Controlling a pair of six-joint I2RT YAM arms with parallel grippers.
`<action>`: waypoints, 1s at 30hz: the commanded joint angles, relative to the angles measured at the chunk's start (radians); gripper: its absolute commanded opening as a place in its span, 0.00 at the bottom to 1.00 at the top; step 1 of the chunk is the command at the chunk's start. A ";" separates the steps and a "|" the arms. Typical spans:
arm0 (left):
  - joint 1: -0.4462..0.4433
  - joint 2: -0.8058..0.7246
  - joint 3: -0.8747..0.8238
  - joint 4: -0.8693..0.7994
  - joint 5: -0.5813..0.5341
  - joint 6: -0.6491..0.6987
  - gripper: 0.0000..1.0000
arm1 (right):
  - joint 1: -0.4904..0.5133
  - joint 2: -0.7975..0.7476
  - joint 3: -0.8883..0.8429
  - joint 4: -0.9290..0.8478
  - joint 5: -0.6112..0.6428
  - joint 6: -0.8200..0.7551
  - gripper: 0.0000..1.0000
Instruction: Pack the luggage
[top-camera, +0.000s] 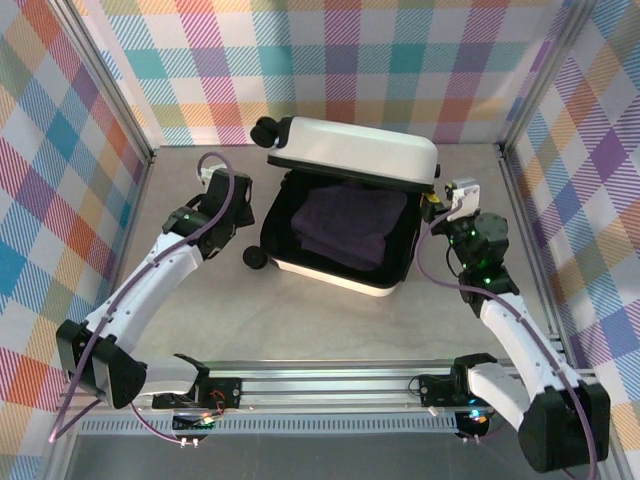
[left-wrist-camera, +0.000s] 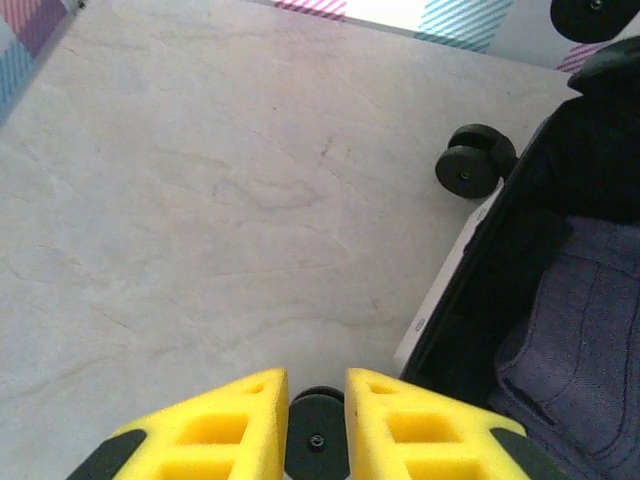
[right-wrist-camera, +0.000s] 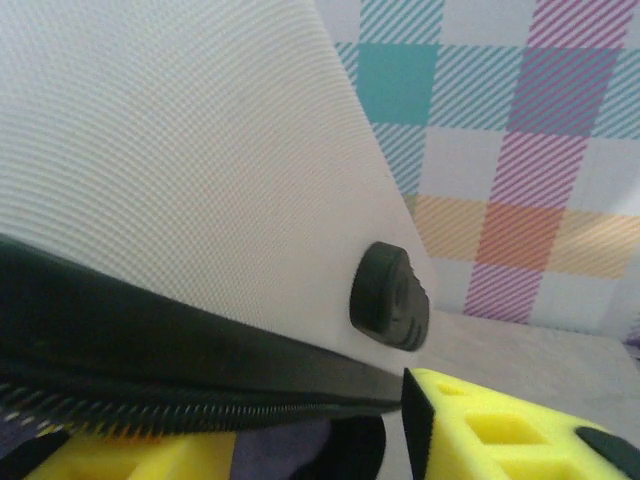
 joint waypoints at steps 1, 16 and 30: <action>0.024 -0.052 -0.024 -0.045 -0.037 0.020 0.24 | -0.003 -0.119 -0.031 -0.075 0.088 0.051 0.52; 0.031 -0.174 -0.260 0.076 0.084 0.002 0.27 | -0.003 -0.186 0.047 -0.494 0.153 0.286 0.77; -0.012 -0.203 -0.416 0.148 0.162 -0.070 0.27 | -0.036 0.105 0.339 -0.700 -0.054 0.414 0.99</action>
